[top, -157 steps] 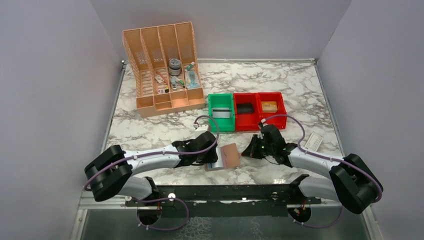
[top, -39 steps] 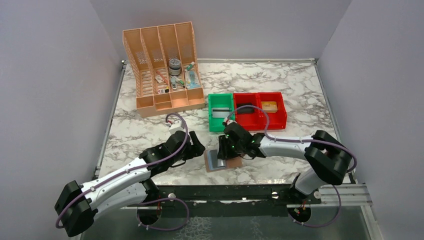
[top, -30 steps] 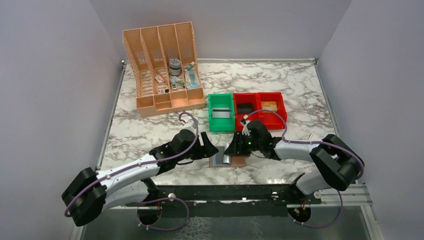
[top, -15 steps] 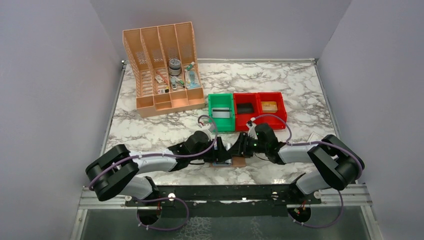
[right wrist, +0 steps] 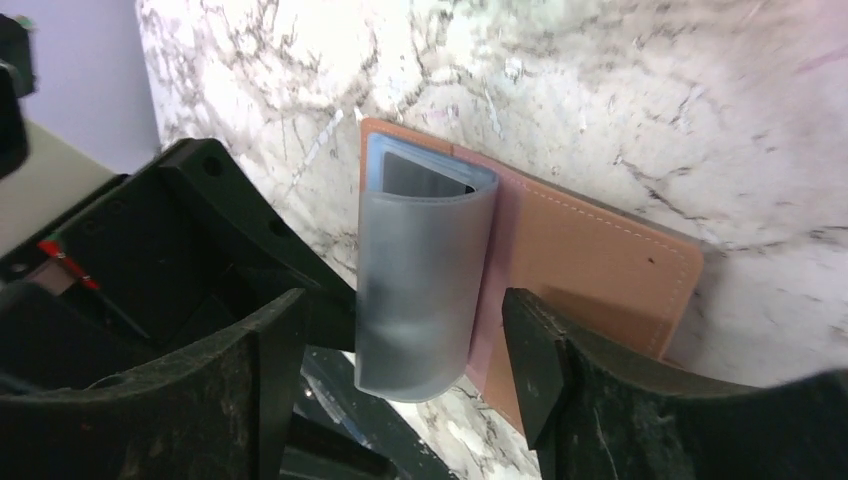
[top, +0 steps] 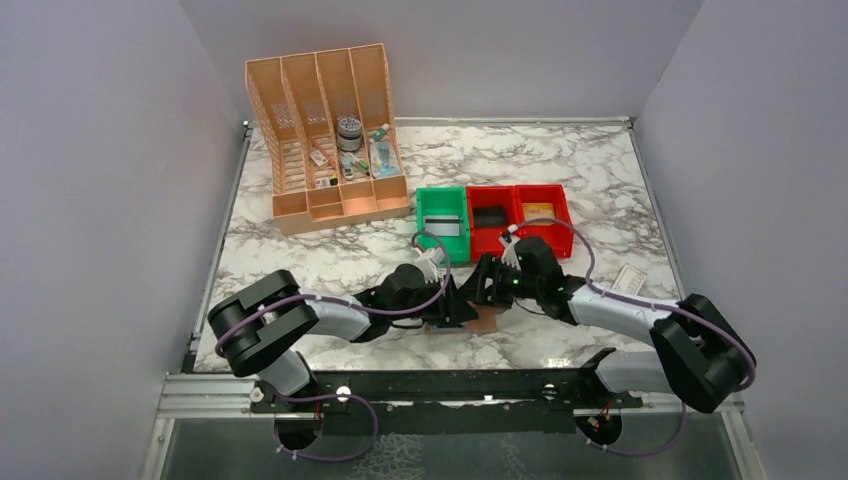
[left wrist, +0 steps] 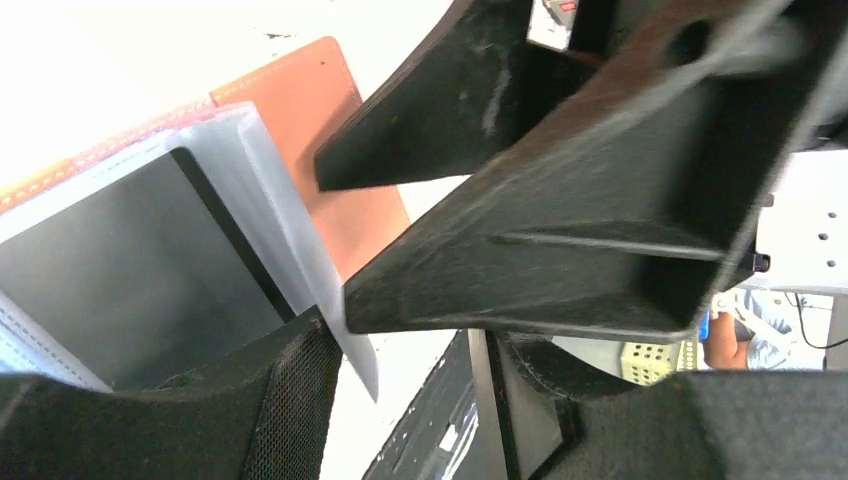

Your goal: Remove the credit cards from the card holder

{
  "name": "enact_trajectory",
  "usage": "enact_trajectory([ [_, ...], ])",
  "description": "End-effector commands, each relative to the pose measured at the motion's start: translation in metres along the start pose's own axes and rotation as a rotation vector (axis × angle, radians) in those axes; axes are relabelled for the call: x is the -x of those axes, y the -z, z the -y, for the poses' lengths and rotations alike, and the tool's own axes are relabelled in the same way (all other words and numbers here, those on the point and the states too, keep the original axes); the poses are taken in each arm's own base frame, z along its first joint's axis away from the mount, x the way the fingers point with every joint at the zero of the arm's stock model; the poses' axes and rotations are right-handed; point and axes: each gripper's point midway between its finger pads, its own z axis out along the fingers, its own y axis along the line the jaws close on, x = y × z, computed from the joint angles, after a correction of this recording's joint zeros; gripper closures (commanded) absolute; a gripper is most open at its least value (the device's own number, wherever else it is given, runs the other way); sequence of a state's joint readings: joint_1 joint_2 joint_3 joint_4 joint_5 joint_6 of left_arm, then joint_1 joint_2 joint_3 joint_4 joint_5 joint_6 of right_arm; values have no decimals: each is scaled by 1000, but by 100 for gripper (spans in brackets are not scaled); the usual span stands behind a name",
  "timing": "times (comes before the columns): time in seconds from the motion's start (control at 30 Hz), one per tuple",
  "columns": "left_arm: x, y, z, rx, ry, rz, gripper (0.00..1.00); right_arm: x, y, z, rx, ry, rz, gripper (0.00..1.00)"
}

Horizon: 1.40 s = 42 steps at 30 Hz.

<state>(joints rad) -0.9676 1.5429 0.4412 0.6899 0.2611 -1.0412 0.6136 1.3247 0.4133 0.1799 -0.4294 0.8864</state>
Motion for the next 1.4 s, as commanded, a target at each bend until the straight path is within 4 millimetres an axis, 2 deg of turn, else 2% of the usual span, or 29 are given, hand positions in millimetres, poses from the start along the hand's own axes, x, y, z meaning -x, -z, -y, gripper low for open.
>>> enact_trajectory([
  [0.0,8,-7,28,-107,-37,21,50,22,21,15,-172,38,106,27],
  [0.2,7,-22,39,-129,-79,-1,50,41,52,38,-364,40,217,28],
  [0.33,-2,-34,25,-80,-62,-41,52,48,66,35,-357,26,294,36],
  [0.37,-8,-39,9,-31,-40,-55,54,48,67,33,-341,25,302,39],
  [0.47,-21,-42,-19,57,-5,-88,58,47,65,19,-263,43,292,48],
  [0.53,-27,-42,-28,84,4,-103,60,43,59,8,-198,67,254,54],
  [0.63,-32,-42,-29,95,-13,-117,61,32,48,-7,-104,79,171,67],
  [0.77,-29,-40,-24,114,-68,-116,61,24,32,-14,-25,90,89,75],
  [0.9,-28,-35,-19,126,-98,-110,61,13,12,-1,-41,87,-4,76],
  [0.97,-22,-29,-7,108,-120,-92,61,5,3,4,-32,87,-57,76],
  [1.1,-12,-13,2,132,-181,-58,58,-6,-6,23,-69,78,-102,75],
  [1.2,5,8,-5,249,-228,-1,55,-8,-7,30,-86,87,-105,73],
  [1.3,22,32,-22,412,-266,47,54,-10,-6,26,-55,88,-105,67],
  [1.37,30,42,-30,470,-267,63,53,-10,-6,23,-44,83,-102,65],
])
